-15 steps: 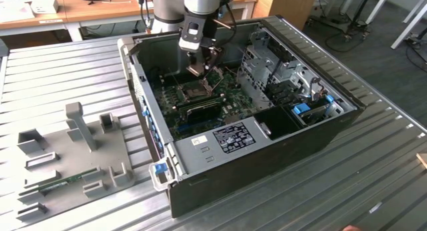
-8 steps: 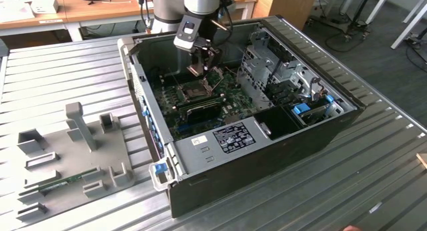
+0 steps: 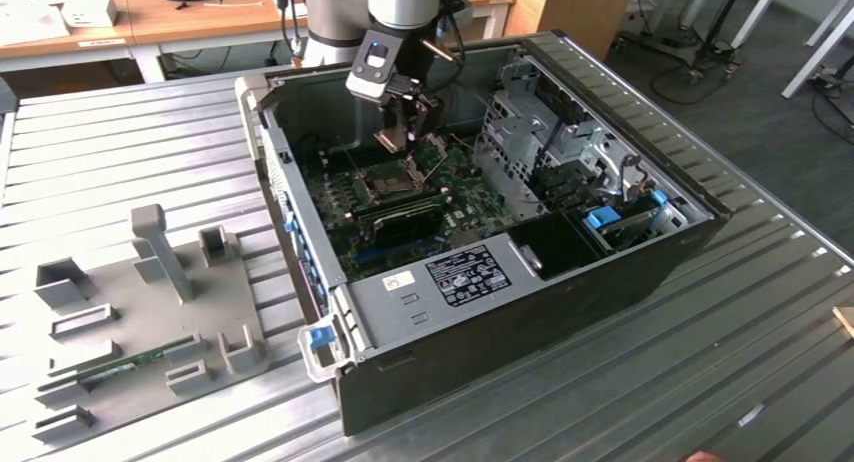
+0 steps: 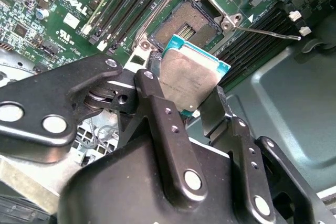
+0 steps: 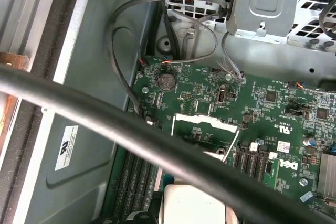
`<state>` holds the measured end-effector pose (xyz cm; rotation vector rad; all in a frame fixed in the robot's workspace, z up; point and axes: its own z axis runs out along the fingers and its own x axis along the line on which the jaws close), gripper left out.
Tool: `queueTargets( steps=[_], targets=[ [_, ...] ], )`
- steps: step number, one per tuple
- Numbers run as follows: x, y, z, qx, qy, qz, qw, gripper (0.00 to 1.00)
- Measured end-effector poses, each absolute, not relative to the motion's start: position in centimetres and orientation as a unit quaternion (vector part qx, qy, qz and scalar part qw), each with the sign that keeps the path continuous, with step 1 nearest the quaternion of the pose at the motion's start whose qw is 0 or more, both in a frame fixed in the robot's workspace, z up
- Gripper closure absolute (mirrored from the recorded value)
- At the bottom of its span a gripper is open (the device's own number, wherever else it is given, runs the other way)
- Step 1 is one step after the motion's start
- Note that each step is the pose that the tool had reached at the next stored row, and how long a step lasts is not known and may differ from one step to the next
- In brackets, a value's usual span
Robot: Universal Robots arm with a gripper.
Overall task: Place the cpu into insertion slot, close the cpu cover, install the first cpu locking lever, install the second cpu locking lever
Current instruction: 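Place the cpu into insertion slot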
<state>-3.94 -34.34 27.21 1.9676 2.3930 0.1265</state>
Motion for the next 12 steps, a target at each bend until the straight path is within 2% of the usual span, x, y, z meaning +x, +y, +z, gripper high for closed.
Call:
queueTargets(
  steps=[12],
  targets=[
    [-3.94,-34.35,27.12,0.635,0.772,0.039,0.018,0.46]
  ],
)
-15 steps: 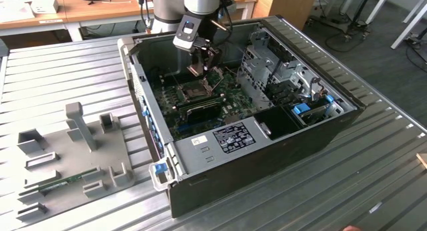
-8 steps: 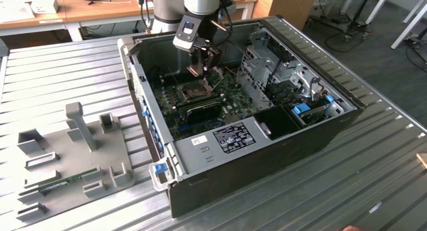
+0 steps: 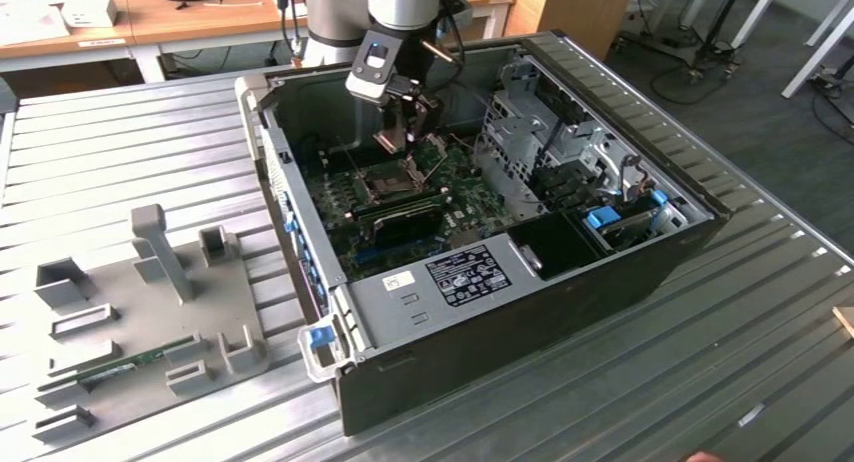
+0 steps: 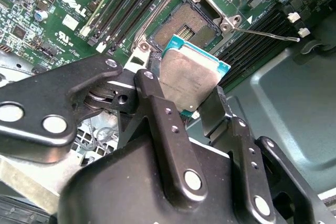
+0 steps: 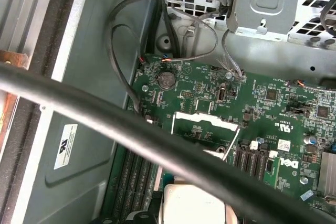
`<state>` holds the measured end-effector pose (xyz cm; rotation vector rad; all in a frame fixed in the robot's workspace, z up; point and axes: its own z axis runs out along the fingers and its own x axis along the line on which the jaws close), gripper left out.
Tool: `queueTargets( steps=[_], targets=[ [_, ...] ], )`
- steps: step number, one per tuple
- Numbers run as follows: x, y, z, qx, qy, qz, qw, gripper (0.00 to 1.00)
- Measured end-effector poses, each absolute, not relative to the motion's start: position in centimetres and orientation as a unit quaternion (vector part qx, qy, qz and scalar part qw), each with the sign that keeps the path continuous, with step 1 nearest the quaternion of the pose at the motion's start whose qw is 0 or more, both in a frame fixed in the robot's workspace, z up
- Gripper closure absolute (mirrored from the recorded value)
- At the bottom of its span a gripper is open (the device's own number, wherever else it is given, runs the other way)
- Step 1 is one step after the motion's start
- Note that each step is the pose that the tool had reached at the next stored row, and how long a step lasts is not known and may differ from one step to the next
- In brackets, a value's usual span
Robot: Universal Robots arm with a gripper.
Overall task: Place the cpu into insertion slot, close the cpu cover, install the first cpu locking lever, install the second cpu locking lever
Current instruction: 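Place the cpu into insertion slot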
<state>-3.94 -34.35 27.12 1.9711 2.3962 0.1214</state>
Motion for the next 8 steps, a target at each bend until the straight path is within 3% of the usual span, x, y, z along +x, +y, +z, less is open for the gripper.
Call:
queueTargets(
  steps=[8],
  targets=[
    [-3.94,-34.35,26.98,0.676,0.736,0.038,0.020,0.46]
  ],
)
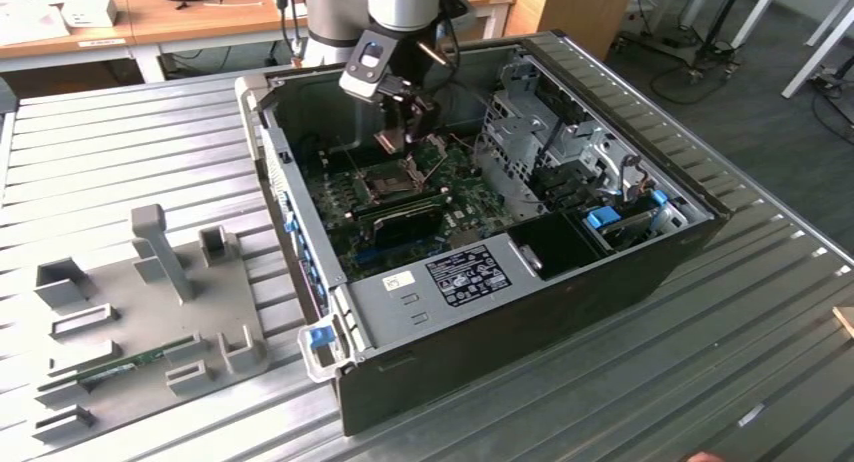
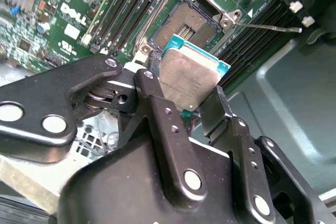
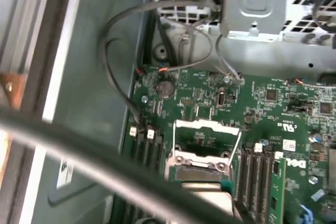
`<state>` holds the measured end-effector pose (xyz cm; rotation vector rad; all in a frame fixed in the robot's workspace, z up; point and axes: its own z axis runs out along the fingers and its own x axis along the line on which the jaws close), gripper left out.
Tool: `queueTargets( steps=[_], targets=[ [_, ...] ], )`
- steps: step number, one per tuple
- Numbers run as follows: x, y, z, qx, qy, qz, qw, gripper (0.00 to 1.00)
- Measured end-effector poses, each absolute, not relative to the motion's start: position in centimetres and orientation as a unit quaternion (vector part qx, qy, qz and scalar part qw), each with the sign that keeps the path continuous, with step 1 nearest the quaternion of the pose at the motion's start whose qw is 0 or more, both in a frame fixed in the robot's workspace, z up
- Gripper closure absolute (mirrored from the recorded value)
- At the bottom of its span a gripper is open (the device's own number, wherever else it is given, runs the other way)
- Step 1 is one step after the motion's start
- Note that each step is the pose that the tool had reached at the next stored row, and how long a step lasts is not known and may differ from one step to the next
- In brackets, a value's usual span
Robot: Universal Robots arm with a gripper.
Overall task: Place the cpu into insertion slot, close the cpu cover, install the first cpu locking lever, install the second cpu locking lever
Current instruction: 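Place the cpu into insertion slot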
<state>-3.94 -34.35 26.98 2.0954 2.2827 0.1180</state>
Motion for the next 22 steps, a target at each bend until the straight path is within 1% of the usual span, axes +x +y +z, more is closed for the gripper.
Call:
queueTargets(
  steps=[11,22],
  targets=[
    [-3.95,-34.34,26.96,0.685,0.728,0.038,0.021,0.46],
    [-4.00,-34.35,25.98,0.702,0.711,0.037,0.022,0.46]
  ],
)
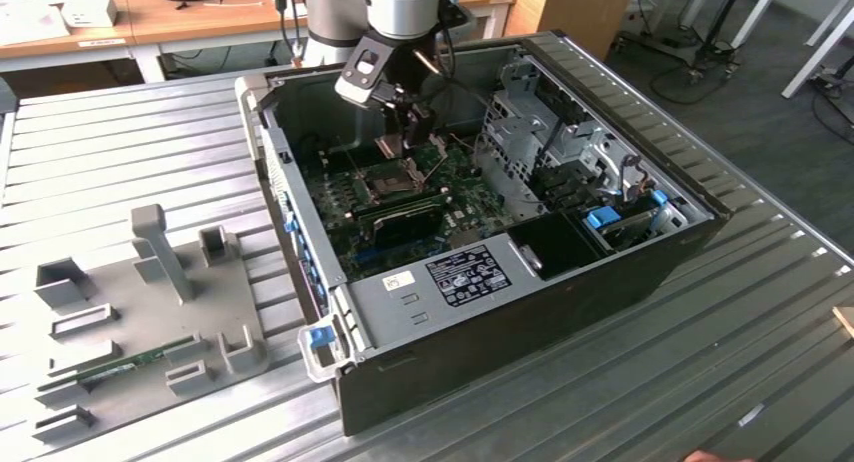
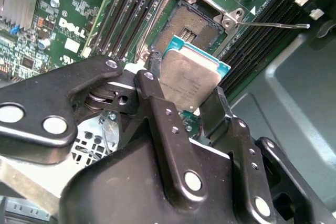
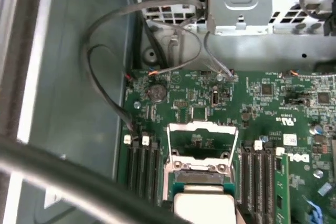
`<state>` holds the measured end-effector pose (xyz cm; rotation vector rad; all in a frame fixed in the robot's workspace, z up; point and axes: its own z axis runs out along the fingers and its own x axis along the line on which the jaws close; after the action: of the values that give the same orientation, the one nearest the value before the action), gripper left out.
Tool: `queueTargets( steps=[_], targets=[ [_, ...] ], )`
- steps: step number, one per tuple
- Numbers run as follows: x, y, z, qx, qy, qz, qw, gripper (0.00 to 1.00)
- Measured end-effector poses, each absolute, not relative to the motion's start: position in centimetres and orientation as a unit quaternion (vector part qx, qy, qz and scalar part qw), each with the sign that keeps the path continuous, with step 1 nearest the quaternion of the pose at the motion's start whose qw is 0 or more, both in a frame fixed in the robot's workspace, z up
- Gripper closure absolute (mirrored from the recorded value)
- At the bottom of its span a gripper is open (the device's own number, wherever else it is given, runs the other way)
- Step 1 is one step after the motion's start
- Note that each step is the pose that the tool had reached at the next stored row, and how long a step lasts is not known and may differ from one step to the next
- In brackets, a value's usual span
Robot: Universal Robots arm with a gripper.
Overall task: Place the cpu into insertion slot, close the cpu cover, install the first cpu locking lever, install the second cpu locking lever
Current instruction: 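Place the cpu into insertion slot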
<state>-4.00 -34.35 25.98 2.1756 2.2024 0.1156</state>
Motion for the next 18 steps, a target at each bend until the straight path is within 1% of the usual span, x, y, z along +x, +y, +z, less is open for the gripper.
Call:
queueTargets(
  steps=[6,18],
  targets=[
    [-4.0,-34.3,25.6,0.709,0.704,0.037,0.022,0.46],
    [-4.2,-34.3,23.6,0.709,0.704,0.037,0.022,0.46]
  ],
)
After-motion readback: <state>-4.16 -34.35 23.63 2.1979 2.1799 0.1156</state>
